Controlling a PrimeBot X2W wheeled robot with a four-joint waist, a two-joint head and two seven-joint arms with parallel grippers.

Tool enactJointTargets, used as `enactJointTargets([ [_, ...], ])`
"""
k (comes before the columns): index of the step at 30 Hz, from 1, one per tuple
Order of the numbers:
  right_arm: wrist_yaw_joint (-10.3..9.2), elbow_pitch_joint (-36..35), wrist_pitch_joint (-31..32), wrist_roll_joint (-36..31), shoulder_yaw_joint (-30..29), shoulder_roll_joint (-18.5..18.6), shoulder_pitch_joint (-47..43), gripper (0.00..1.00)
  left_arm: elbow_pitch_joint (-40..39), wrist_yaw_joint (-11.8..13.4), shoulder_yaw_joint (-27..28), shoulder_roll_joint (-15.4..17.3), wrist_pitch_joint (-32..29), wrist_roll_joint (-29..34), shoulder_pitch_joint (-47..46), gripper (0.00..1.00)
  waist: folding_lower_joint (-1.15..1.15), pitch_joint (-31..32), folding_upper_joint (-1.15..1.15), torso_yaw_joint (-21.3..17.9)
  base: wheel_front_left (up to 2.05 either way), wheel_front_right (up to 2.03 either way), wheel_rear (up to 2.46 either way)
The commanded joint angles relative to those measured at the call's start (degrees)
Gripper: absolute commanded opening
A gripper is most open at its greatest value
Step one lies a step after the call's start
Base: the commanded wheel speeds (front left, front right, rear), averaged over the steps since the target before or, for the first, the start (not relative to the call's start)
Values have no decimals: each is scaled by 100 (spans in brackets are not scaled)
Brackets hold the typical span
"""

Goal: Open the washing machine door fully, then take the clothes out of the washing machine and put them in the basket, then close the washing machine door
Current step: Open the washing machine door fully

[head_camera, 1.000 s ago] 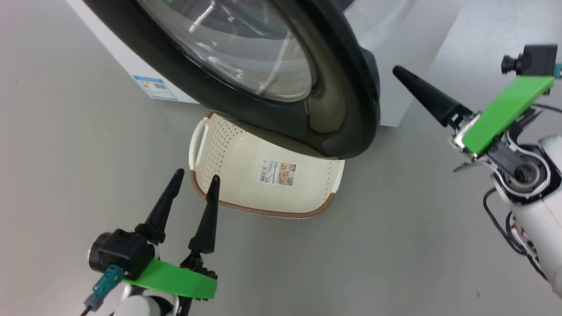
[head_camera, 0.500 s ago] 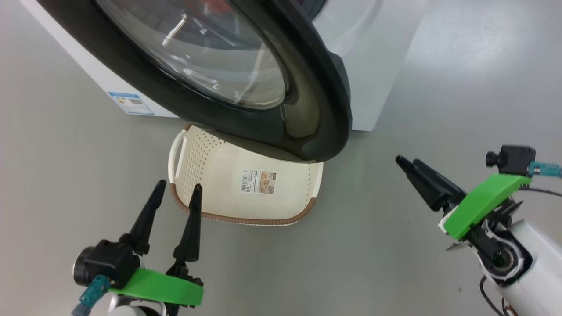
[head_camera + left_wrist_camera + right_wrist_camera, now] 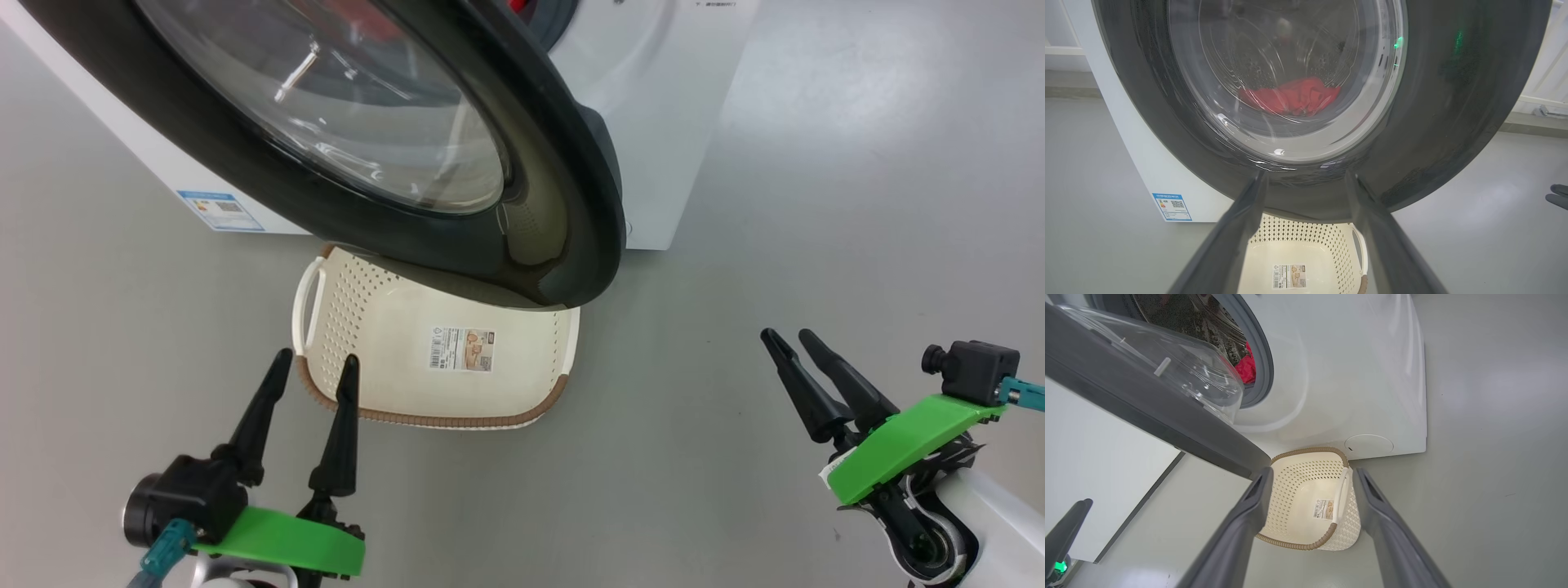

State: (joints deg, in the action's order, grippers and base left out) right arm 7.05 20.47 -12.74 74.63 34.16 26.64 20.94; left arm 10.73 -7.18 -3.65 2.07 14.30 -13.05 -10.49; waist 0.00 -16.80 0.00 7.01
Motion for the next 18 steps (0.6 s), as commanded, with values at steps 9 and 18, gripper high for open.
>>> enactJointTargets([
  [9, 44, -34, -223, -1754, -923, -209, -521, 100, -47, -31, 304, 81, 70, 88, 57, 100, 0, 9, 0, -39, 0, 0, 0],
  [18, 44, -632, -225, -4026, -2615, -1199, -1272, 100, -27, -31, 331, 81, 70, 86, 12, 100, 0, -32, 0, -19, 0, 0, 0],
])
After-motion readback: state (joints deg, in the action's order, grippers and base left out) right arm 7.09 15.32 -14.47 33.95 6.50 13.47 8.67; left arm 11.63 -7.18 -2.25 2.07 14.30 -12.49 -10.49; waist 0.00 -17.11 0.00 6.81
